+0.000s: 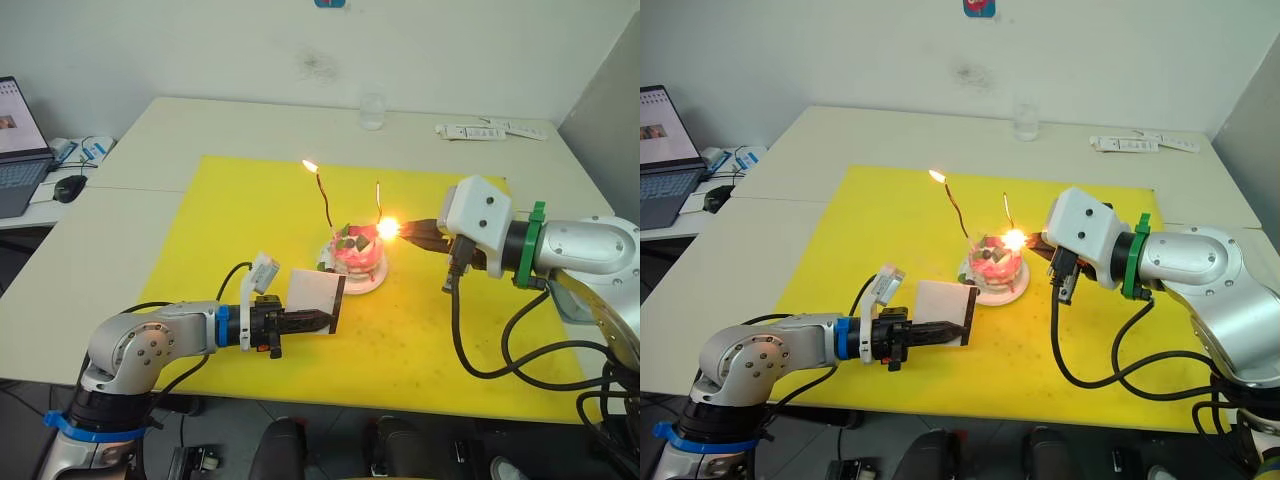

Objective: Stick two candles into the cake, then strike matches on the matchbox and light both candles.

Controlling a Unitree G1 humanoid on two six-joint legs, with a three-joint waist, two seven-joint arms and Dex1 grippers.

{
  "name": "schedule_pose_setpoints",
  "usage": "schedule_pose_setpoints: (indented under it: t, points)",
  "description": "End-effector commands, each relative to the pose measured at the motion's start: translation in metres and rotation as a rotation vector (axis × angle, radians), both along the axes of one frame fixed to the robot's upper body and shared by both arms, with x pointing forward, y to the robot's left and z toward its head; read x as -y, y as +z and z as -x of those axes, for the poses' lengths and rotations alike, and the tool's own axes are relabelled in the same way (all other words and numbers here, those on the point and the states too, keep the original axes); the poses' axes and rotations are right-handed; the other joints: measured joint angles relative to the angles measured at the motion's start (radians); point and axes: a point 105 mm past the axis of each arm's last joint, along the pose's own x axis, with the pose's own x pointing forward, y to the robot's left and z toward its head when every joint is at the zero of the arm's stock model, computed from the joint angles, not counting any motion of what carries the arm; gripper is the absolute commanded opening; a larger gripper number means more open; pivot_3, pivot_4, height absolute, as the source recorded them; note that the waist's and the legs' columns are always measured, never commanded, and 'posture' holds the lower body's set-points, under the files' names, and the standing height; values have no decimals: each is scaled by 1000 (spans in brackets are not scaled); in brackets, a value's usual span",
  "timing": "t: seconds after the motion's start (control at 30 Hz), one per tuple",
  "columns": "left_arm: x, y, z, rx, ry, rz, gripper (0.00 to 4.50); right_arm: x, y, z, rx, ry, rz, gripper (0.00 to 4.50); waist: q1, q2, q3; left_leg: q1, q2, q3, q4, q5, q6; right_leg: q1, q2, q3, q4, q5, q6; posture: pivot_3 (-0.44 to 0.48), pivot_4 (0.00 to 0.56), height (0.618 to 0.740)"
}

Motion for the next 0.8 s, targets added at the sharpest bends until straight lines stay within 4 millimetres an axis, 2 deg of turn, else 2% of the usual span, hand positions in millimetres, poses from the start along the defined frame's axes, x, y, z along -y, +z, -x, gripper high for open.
schedule_pose_setpoints:
  t: [0.03,0.4,0.8]
  points:
    - [4,3,0,18,-22,18,0,-3,16,-6,97,-12,-9,8,0,0,0,0,0,0,0,0,0,0,0,0,0,0,0,0,150,706]
    - [7,3,0,11,-40,19,0,-9,35,-24,226,-39,-36,8,-1,0,0,0,0,1,0,0,0,0,0,0,0,0,0,0,150,706]
    - [9,3,3,15,-45,22,0,-11,36,-23,250,-31,-41,8,-1,0,0,0,0,1,0,0,0,0,0,0,0,0,0,0,150,706]
